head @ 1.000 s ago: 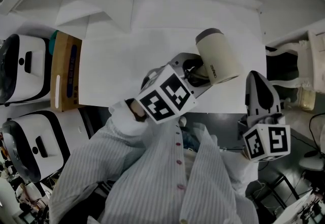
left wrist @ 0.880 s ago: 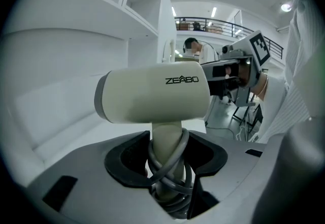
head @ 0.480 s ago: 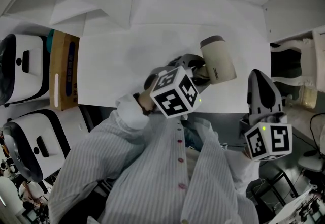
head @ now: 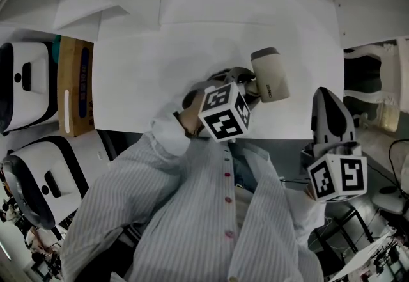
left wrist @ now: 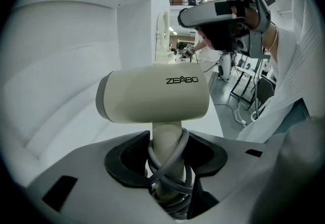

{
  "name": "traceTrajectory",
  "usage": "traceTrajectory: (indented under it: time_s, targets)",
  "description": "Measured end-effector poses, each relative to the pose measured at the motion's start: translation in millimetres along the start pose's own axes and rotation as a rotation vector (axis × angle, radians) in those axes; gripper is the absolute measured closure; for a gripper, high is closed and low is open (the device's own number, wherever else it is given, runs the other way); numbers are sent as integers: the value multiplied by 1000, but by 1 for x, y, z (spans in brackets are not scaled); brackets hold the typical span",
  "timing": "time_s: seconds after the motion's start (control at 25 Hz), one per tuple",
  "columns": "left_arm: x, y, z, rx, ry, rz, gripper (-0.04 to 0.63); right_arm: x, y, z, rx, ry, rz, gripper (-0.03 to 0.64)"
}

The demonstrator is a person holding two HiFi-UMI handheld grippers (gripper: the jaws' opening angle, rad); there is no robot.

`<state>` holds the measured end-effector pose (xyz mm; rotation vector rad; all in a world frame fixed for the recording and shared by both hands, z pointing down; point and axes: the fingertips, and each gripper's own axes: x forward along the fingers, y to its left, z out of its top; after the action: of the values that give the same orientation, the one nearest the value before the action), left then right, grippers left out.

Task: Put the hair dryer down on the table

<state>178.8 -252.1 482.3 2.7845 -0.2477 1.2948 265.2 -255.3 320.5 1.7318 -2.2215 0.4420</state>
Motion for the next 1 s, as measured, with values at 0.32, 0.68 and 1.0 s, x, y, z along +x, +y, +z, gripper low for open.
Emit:
traceTrajectory:
  time_s: [0.32,0.68,1.0]
  targets:
    - [28,-6,-32,23,98,-14,393,8,1,-13,13,37,15,606]
    - [51,-13,-58,33,188,-39,393,15,3,-22,15,65,36,606]
    - [64,-18,-68,63,242,-48,393,16,2,-30,18,83,46,606]
